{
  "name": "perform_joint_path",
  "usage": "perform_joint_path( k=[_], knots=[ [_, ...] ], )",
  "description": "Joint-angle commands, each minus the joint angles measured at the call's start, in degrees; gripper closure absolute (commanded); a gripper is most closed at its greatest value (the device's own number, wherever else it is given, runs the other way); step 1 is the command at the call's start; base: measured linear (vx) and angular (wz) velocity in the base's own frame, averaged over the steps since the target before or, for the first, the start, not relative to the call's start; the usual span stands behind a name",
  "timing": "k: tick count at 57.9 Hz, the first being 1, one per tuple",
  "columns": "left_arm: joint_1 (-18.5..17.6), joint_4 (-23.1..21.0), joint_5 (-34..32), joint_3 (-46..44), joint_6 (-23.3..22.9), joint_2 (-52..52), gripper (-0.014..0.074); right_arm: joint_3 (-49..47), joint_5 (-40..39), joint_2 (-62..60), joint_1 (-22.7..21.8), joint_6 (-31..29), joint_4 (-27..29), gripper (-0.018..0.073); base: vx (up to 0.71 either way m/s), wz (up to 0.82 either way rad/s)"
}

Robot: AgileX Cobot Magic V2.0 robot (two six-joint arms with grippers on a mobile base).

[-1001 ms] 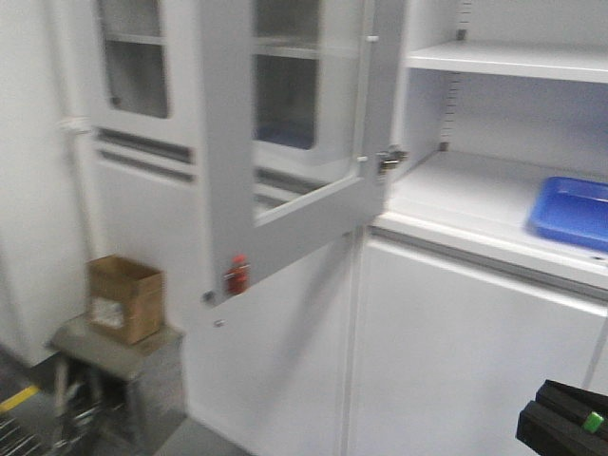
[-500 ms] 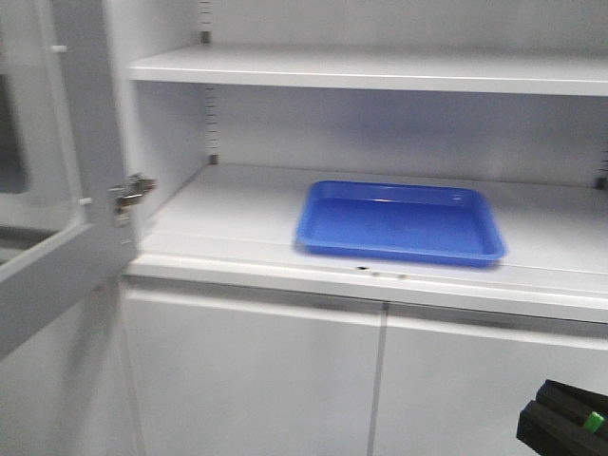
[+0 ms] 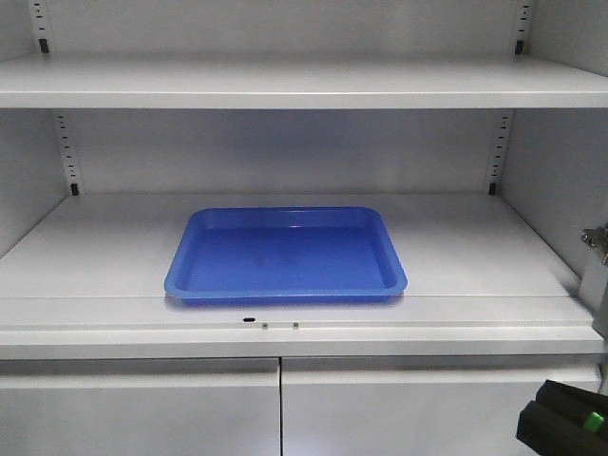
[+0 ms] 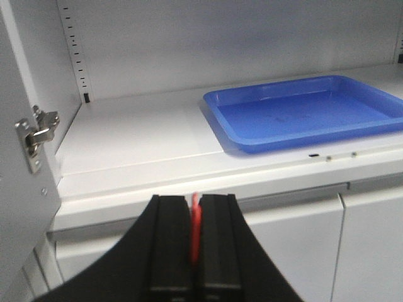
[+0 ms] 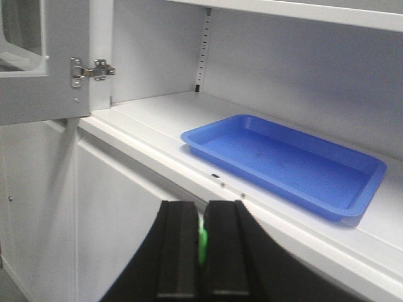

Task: Sort red and green spoons into left cabinet
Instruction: 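Approach the blue tray on the cabinet shelf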

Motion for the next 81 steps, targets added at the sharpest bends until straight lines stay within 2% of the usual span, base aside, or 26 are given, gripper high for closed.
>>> perform_joint_path(
  k=[1,44,81],
  knots=[
    [-0.09,-0.46,-4.99,-1.67,-0.28,0.42,0.0600,-1.75,-0.92,0.16,-0.02,-0.08,2.40,0.0562,0.27,-0.05],
    [-0.09,-0.46,-4.99,-1.67,-0.28,0.42,0.0600,-1.75,-0.92,0.16,-0.02,-0.08,2.40,0.0562,0.26,0.00],
    [-0.09,-0.46,-4.99,-1.67,-0.28,0.42,0.0600,-1.75,-0.92,0.16,-0.02,-0.08,2.40,0.0562,0.03,0.00]
  ],
)
